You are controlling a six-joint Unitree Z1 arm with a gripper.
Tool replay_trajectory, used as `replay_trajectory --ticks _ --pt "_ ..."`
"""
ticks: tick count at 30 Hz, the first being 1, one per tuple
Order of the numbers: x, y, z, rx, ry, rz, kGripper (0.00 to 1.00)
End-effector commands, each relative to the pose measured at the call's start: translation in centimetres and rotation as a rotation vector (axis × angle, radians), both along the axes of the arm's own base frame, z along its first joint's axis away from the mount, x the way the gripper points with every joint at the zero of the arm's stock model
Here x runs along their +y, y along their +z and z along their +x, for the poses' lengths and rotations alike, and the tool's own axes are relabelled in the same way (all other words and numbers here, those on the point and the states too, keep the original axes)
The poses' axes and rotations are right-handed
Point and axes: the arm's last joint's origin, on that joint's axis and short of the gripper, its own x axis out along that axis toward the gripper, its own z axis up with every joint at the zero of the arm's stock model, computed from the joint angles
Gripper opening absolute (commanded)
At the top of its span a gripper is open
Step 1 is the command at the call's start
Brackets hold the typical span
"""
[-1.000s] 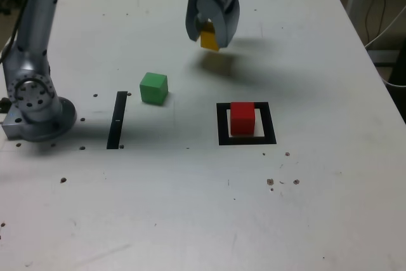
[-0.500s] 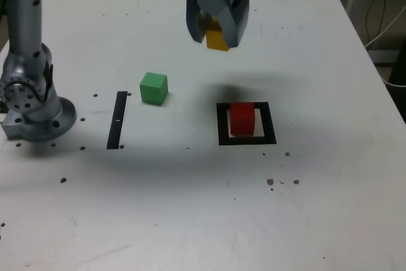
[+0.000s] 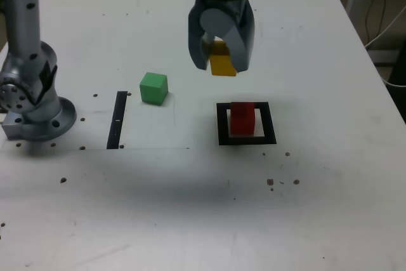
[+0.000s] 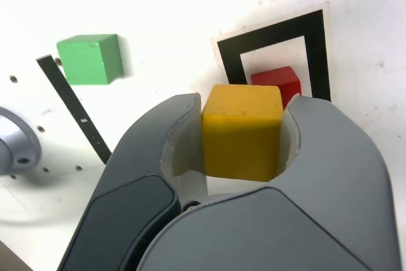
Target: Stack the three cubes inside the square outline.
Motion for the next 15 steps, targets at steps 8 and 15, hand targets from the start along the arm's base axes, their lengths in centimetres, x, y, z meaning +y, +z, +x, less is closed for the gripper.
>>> replay_trajectory --ticks 8,15 --pt "-1.9 -1.4 1.7 -0.003 0.072 -0.031 0.21" --pt "-3.2 -2.3 1.8 0.020 0.137 -0.030 0.21"
